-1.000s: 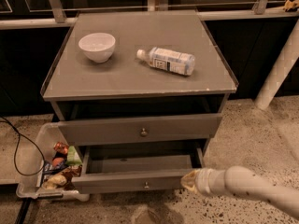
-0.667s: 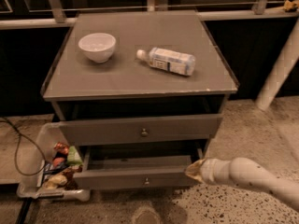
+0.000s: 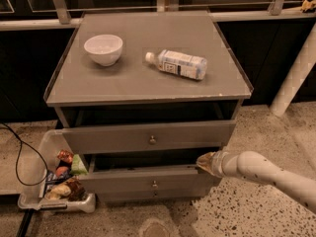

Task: Close middle drawer

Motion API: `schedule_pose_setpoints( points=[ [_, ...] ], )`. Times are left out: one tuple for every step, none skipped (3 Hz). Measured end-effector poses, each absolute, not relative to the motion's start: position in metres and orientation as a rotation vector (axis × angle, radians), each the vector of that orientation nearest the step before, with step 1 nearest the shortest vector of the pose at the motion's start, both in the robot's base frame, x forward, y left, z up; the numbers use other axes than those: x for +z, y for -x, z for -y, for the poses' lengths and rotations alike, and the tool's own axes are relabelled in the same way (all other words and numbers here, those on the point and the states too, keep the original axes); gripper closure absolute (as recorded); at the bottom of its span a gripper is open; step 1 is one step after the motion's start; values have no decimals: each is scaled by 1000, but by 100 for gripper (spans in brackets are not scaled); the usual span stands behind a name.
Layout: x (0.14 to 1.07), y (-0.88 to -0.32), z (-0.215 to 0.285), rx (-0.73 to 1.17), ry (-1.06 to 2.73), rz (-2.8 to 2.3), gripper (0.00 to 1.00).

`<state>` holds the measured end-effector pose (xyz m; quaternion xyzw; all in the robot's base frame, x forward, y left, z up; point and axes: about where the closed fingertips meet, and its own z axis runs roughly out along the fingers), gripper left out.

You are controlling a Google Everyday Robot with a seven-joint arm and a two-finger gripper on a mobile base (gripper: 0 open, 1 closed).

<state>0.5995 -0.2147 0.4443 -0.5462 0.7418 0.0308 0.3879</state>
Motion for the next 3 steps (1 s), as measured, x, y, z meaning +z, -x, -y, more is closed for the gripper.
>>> schedule_pose_setpoints(
  points=[
    [452,-590,213,51,1430,-1851,100],
    [460,-540,196,78,1493,-1819,100],
    [478,-484,187,139,1550,-1826,100]
  ],
)
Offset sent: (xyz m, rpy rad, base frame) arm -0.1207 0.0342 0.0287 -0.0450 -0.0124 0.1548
